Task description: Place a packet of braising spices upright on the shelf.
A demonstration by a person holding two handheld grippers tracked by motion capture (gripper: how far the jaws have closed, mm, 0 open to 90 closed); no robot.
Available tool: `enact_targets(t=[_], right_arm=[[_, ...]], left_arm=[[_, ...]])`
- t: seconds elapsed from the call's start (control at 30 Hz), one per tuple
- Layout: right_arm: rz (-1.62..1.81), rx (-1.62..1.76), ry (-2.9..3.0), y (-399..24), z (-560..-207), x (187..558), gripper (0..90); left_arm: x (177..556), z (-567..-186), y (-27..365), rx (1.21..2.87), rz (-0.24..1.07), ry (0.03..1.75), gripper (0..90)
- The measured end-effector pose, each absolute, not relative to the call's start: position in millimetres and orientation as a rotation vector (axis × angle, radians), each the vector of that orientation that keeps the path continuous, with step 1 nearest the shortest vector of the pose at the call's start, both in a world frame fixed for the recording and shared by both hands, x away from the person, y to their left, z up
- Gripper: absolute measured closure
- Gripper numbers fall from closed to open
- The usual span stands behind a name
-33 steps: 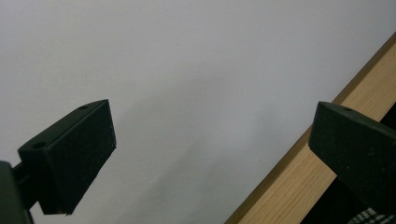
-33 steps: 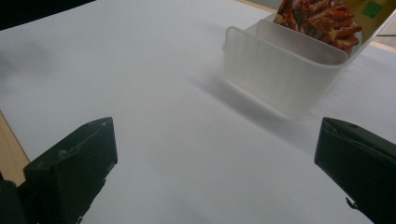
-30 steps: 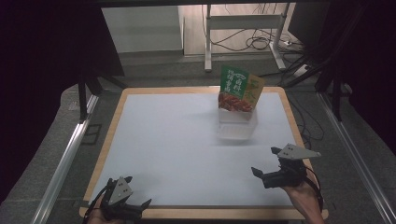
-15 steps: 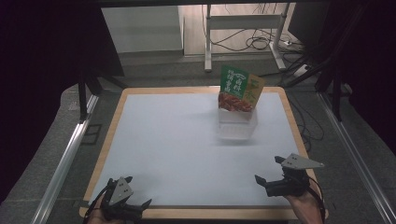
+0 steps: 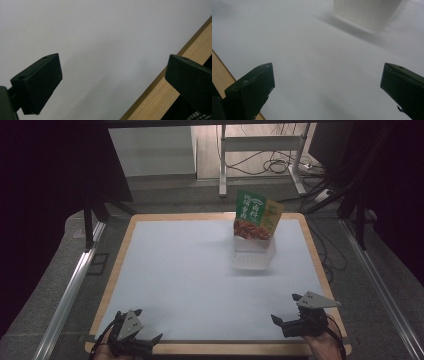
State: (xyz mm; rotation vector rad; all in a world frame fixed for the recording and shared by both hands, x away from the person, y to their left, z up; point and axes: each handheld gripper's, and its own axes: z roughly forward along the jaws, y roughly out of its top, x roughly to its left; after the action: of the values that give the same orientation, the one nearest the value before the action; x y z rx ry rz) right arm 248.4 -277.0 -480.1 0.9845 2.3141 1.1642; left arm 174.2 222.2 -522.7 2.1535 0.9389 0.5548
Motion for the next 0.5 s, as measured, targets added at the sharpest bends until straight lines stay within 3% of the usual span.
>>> enact_targets(t=[0.5], right_arm=[[1.111,1.000,2.372,-277.7,-498.5,252.0,0.0]], left_arm=[[173.5,-523.0,220.3,2.177,0.570,0.925,1.3]])
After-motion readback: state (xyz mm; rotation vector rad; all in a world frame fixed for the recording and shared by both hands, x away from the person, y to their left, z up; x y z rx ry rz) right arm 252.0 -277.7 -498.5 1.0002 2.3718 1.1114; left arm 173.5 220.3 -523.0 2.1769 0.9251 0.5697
